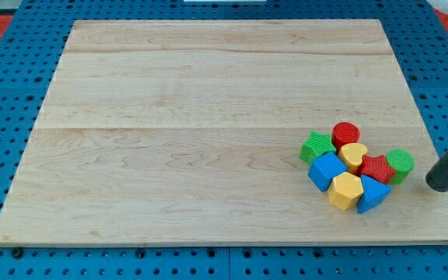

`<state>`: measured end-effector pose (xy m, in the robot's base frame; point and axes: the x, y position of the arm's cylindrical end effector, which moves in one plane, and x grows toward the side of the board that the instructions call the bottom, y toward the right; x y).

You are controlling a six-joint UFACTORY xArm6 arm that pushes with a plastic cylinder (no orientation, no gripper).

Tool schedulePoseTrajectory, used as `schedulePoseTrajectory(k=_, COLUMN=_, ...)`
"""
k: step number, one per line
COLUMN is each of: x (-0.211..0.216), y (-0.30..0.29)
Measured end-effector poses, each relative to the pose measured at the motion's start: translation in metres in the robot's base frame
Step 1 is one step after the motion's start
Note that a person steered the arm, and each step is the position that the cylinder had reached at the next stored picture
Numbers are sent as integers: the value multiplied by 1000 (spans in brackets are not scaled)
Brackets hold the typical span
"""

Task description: Push green circle along with the group of blocks left a bit

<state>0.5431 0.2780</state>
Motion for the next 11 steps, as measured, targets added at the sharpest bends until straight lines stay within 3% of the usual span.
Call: schedulePoseTrajectory(k=11, x=-14, y=-26)
